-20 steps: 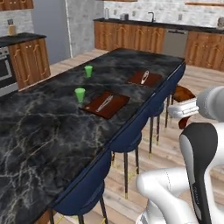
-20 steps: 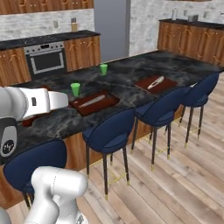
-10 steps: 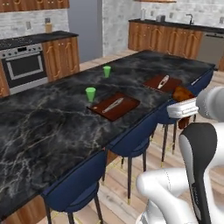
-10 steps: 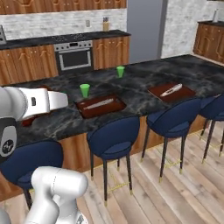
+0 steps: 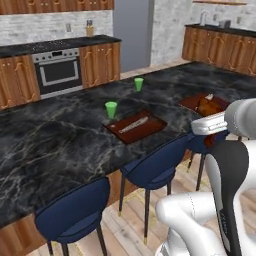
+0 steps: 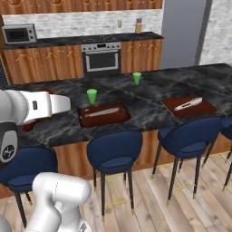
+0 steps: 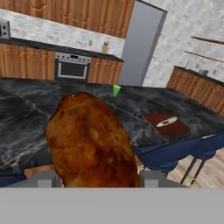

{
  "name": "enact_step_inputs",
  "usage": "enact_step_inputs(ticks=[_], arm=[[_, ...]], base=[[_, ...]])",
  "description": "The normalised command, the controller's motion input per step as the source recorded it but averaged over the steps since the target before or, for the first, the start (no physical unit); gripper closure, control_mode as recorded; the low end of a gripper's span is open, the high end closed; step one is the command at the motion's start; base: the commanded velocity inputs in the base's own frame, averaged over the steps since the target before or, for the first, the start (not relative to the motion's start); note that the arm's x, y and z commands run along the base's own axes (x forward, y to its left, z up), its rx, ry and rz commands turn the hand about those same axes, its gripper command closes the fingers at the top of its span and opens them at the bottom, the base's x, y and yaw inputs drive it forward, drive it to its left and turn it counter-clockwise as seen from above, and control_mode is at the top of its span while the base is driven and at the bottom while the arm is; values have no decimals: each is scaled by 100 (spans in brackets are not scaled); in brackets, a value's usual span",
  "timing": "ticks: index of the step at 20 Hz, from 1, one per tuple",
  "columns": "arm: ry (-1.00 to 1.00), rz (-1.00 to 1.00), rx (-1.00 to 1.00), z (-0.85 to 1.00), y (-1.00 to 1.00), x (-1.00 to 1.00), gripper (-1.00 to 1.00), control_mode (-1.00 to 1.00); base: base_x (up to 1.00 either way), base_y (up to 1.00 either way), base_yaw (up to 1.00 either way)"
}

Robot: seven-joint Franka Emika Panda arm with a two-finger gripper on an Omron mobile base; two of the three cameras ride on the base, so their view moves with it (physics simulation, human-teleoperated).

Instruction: Gather the cucumber and carrot from the fridge and place them on a tray on the dining counter. Then gather the chicken drumstick and fish from the fridge and place them on the other tray.

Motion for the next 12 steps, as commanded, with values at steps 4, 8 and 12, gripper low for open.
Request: enact_step_inputs(ticks=[4,8,12], arm=[[0,0,0,0,0,0,100,100],[0,0,0,0,0,0,100,100],[0,0,0,0,0,0,100,100]], base=[[14,-65,36],[18,-62,35],[31,-51,38]])
